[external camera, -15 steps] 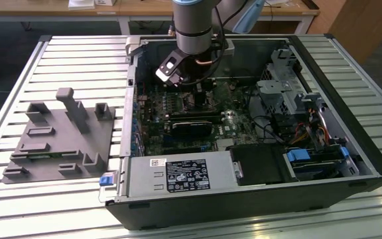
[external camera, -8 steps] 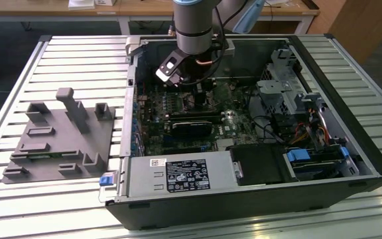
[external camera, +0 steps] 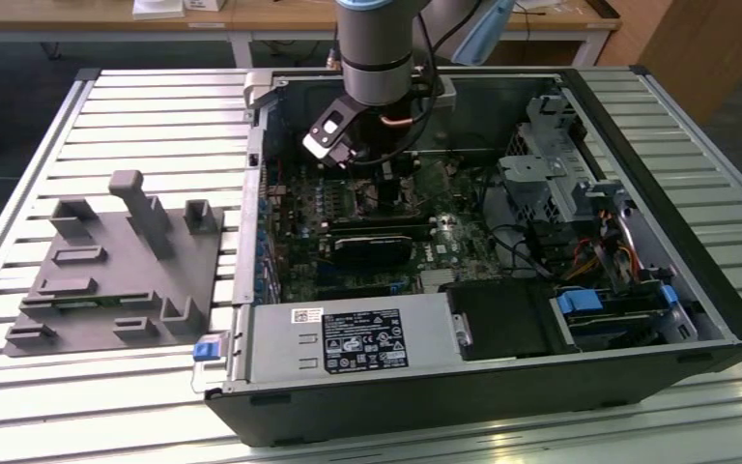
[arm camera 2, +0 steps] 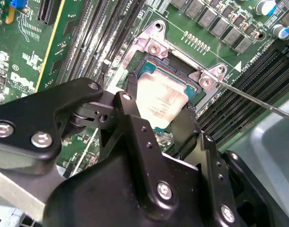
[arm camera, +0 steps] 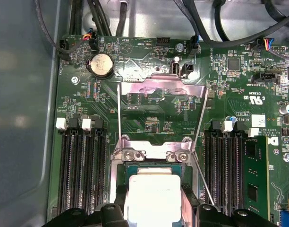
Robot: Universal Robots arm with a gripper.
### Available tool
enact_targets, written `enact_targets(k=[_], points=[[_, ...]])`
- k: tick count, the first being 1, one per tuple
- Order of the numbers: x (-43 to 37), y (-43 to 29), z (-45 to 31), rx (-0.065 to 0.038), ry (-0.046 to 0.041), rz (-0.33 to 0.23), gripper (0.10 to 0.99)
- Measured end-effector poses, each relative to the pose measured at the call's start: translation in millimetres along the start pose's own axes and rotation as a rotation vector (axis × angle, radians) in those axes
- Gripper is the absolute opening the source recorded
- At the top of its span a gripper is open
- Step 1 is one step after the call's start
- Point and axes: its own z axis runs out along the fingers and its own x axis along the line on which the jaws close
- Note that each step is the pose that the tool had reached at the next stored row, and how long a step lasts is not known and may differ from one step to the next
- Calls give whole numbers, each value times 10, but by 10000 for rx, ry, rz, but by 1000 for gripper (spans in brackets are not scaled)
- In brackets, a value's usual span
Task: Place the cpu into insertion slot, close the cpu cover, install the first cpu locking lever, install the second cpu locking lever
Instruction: 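Place the cpu into insertion slot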
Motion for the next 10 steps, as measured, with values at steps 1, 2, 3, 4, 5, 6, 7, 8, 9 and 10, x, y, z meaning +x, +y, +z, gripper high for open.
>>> enact_targets(k=[1, 2, 3, 4, 5, 6, 7, 8, 9, 10], points=[[0, 0, 0, 0, 0, 0, 533], [1, 1, 1, -4, 3, 0, 533], [1, 1, 3, -5, 6, 1, 533], [1, 0, 2, -3, 4, 1, 545], [1, 0, 2, -3, 3, 0, 545], [0, 0, 1, -2, 1, 0, 608], [0, 0, 0, 0, 0, 0, 608], [0, 0, -2, 1, -1, 0, 608], [-1, 0, -8, 1, -2, 1, 608], [-1, 2, -17, 0, 0, 0, 608]])
